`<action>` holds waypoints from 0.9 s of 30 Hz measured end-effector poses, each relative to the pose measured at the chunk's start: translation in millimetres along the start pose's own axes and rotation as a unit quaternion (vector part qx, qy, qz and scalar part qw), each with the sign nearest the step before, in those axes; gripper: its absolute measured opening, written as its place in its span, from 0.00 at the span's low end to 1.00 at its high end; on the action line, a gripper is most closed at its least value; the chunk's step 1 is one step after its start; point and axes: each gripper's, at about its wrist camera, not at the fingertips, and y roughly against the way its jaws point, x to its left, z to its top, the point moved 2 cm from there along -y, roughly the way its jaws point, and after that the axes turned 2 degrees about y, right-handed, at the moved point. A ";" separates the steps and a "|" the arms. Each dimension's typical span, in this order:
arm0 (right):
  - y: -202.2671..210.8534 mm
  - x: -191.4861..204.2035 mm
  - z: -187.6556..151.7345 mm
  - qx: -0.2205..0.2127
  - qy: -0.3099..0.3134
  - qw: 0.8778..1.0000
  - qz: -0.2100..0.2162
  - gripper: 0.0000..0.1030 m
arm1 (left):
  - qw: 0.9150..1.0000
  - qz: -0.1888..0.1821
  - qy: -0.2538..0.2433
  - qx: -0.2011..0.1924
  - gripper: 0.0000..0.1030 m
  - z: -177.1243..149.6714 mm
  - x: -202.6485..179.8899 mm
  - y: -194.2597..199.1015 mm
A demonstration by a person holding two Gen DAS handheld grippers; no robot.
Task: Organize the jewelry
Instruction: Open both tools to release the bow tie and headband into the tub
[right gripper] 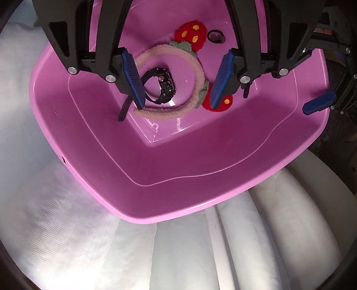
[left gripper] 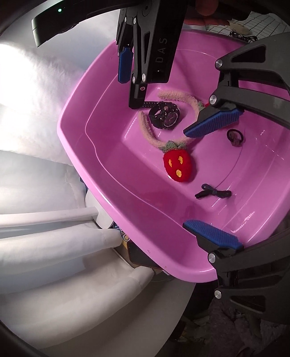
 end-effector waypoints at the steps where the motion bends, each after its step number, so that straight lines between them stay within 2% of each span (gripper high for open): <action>1: 1.2 1.3 -1.9 0.000 0.000 1.000 0.001 0.56 | 1.000 0.002 0.001 0.002 0.72 -0.7 0.7 -0.2; 9: 2.1 4.4 2.3 0.001 -0.001 1.000 0.005 0.56 | 1.000 0.007 0.004 0.003 0.72 -4.1 1.3 4.0; 18: 10.7 6.9 -0.2 -0.008 -0.005 1.000 0.007 0.56 | 1.000 0.012 0.005 -0.014 0.72 -4.8 3.0 15.5; 27: 42.7 6.8 -21.2 -0.048 -0.026 0.998 0.009 0.57 | 0.999 0.011 0.001 -0.049 0.76 -10.6 3.0 41.0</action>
